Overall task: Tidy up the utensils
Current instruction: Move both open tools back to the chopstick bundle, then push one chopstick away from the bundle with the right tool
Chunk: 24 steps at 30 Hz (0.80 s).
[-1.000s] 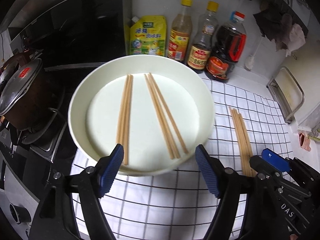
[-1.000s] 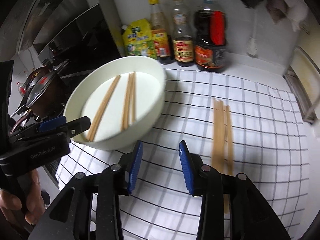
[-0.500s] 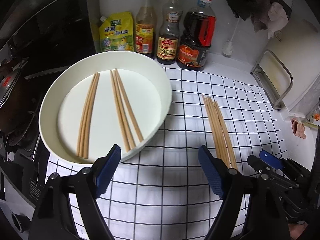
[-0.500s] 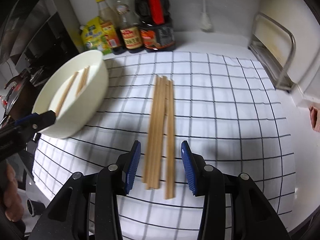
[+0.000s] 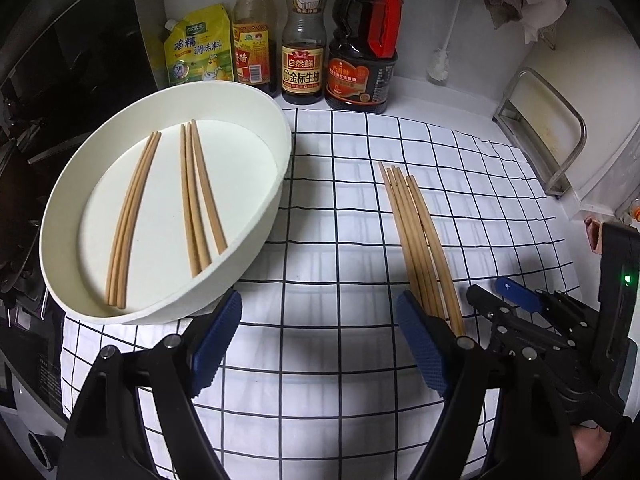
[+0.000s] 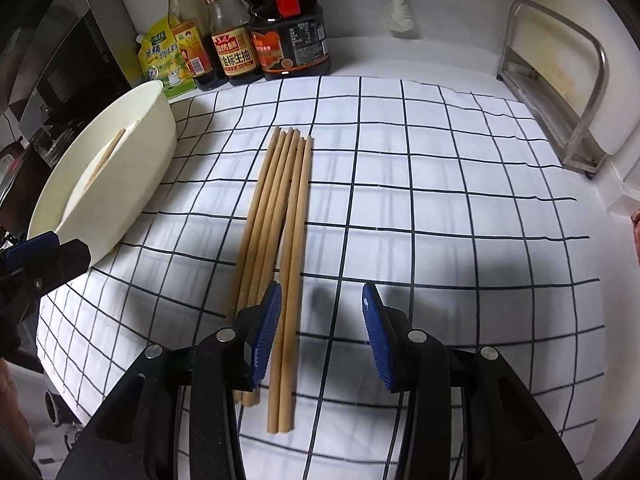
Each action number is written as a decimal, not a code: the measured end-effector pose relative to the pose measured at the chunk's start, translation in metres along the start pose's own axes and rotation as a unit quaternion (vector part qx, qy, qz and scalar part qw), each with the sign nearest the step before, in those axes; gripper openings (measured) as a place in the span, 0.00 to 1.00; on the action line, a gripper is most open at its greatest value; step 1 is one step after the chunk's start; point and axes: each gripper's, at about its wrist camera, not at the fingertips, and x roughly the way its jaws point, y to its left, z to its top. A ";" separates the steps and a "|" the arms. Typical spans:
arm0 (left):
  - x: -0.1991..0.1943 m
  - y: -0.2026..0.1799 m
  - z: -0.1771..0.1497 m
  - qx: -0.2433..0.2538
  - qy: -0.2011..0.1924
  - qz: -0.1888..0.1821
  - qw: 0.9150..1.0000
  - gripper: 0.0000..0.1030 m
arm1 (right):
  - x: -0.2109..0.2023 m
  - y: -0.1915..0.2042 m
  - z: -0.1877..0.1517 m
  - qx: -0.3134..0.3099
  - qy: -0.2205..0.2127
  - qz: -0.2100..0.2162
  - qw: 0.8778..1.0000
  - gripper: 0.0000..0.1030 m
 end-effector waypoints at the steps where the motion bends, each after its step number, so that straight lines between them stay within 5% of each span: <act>1: 0.002 -0.002 0.000 0.000 0.001 0.000 1.000 0.76 | 0.002 0.001 0.000 -0.003 -0.001 0.000 1.000 0.39; 24: 0.026 -0.021 0.001 0.013 0.019 -0.011 1.000 0.76 | 0.020 0.003 0.001 -0.036 0.002 -0.004 0.999 0.42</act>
